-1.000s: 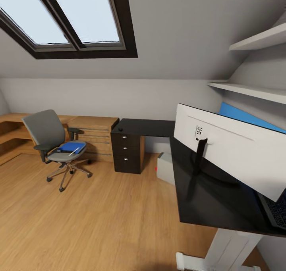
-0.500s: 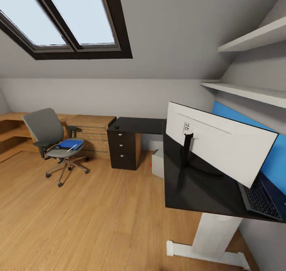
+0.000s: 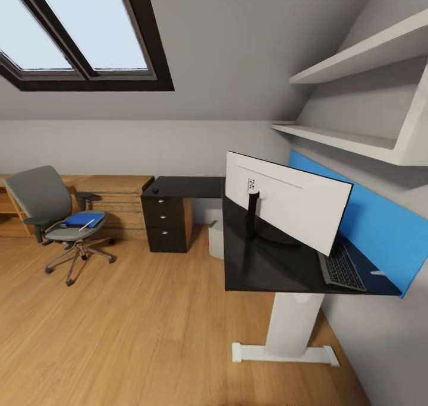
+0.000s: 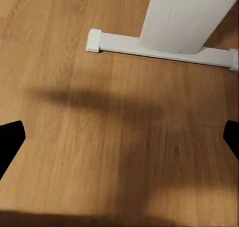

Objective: In the bedroom, organize the workspace by keeping the computer under the desk, ensuring the monitor is on the desk, placing the keyboard on the desk next to the monitor, placing the mouse on the desk next to the keyboard, moving the folder from the swivel chair onto the desk next to the mouse, stacking the notebook on top of the folder with the pen on top of the notebook, and positioning the swivel chair next to the desk.

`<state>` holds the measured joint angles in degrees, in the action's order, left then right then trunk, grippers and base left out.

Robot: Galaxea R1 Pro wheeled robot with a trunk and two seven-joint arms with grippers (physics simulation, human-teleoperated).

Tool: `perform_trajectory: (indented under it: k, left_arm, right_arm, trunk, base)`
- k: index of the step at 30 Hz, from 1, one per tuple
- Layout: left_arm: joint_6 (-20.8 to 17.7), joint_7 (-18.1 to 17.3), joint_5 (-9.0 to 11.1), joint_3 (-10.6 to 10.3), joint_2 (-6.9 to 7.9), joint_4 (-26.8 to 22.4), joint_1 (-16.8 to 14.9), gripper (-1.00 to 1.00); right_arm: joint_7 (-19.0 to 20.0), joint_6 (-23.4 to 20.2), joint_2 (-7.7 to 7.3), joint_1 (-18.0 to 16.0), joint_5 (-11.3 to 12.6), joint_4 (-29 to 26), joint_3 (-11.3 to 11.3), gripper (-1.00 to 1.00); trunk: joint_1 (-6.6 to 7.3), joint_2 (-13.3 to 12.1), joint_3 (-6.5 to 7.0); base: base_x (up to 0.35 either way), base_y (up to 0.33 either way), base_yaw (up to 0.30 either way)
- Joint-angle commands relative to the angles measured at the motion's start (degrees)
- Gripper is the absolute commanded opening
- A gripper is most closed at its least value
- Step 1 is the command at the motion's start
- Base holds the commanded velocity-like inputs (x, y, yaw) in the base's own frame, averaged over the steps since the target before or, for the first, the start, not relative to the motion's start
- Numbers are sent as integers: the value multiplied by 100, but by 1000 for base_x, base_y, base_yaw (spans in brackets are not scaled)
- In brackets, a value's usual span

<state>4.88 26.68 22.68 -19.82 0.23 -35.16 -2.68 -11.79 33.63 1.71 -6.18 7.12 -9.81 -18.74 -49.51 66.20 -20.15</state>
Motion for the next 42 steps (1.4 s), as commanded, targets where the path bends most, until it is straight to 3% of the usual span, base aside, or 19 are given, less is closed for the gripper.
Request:
perform_trajectory:
  k: [1, 6, 10, 11, 13, 16, 18, 20, 21, 26, 30, 32, 33, 39, 42]
  left_arm:
    - [38, 39, 61, -39, 5, 0, -5, 100]
    - [39, 39, 61, -39, 4, -1, -5, 100]
    - [39, 39, 61, -39, 13, 0, -5, 100]
    - [39, 39, 61, -39, 20, 0, -5, 100]
    - [39, 39, 61, -39, 20, 0, -5, 100]
    - [39, 39, 61, -36, 21, 0, -5, 100]
    - [39, 39, 61, -34, 24, 0, -5, 100]
    - [39, 39, 65, -30, 28, 0, -5, 100]
    - [39, 39, 66, -29, 28, 0, -5, 100]
    - [47, 39, 69, -22, 30, 0, -5, 100]
    - [183, 39, 71, -22, 30, 5, -5, 100]
    - [373, 39, 75, -22, 30, 19, -5, 100]
    - [459, 39, 77, -22, 30, 42, -5, 100]
    - [535, 39, 78, -21, 23, 114, -5, 100]
    - [560, 39, 77, -21, 28, 129, -5, 100]
  right_arm:
    - [-17, 23, -1, -6, 59, 8, -51, 100]
    - [-17, 27, -4, -6, 64, 9, -44, 100]
    - [-34, 32, -142, -25, 66, -124, -40, 100]
    - [-90, -5, -468, -56, 161, -644, 86, 100]
    - [-130, -16, -635, -61, 326, -1020, 319, 100]
    - [-160, -82, -771, -65, 704, -1734, 878, 100]
    - [-167, -151, -797, -66, 824, -2044, 1091, 100]
    - [-177, -510, -827, -67, 955, -2693, 1433, 100]
    - [-178, -655, -831, -67, 973, -2854, 1498, 100]
    - [-190, -2384, -865, -67, 1029, -4609, 2100, 100]
    - [-183, -3549, -897, -67, 1033, -5544, 2627, 100]
    - [-173, -4500, -1000, -92, 1040, -6257, 3036, 100]
    - [-168, -5090, -1122, -186, 1052, -6664, 3236, 100]
    - [-134, -5741, -1285, -543, 1053, -6967, 3418, 100]
    - [-105, -5534, -1309, -630, 1006, -6390, 3405, 100]
  trunk:
    - [0, 4, -3]
    - [0, 4, 27]
    - [0, 4, 28]
    - [0, 4, 28]
    - [0, 4, 28]
    - [0, 4, 28]
    - [0, 4, 28]
    - [0, 4, 28]
    - [0, 4, 28]
    - [0, 4, 28]
    - [0, 4, 28]
    - [0, 4, 28]
    - [0, 4, 28]
    - [0, 4, 28]
    - [0, 4, 28]
  base:
    - [-24, 0, -275]
    - [-4, 0, -212]
    - [0, -87, -8]
    - [0, -13, -1]
    - [0, -8, -1]
    - [0, -3, 0]
    - [0, -2, 0]
    - [0, 0, 0]
    - [0, 0, 0]
    - [0, 0, 0]
    - [0, 0, 0]
    - [0, -3, 0]
    - [0, -79, 0]
    - [0, -198, 0]
    - [0, -295, 0]
